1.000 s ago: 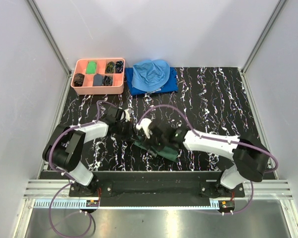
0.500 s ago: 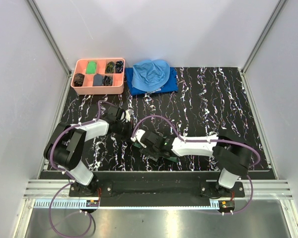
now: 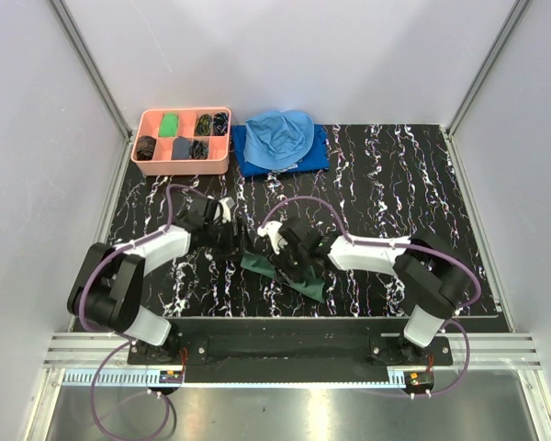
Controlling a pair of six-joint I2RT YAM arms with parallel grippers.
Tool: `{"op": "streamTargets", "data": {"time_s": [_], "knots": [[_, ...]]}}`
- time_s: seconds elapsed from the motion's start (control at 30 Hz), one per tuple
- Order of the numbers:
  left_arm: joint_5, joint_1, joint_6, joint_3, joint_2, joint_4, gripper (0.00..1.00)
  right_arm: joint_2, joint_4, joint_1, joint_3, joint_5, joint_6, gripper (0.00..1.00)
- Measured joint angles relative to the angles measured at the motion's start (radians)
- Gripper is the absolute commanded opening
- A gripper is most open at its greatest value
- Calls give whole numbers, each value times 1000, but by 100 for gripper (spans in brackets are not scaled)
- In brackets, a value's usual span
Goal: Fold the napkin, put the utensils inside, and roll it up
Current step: Roll the napkin with the utensil
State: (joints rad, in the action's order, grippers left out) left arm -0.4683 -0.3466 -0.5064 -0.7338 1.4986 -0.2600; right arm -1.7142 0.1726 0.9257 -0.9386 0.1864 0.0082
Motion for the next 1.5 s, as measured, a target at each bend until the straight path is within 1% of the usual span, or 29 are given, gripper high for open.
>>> {"op": "streamTargets", "data": {"time_s": [0.33,0.53,0.67,0.93,1.17,1.27,1.3,1.37,1.4,1.5], "knots": [[40,3,-43,216,-216,153,76,-71,-49,-166,0,402,56,37],[32,-2,-52,271,-246,255,74,-159,-49,-259,-30,624,101,38],[21,-19,-56,299,-254,312,72,-229,-48,-311,-62,746,130,39],[3,-46,-65,332,-251,415,68,-329,-45,-360,-106,905,166,39],[18,-57,-56,336,-227,465,65,-372,-45,-369,-123,967,182,39],[33,-66,-47,343,-222,486,60,-380,-44,-370,-128,978,184,39],[37,-69,-45,346,-219,494,53,-382,-43,-370,-129,980,185,39],[45,-77,-37,350,-202,511,44,-385,-43,-370,-132,983,187,40],[50,-80,-37,350,-192,518,33,-386,-41,-371,-134,983,188,41],[70,-90,-29,349,-159,530,17,-388,-35,-371,-135,982,191,44]]}}
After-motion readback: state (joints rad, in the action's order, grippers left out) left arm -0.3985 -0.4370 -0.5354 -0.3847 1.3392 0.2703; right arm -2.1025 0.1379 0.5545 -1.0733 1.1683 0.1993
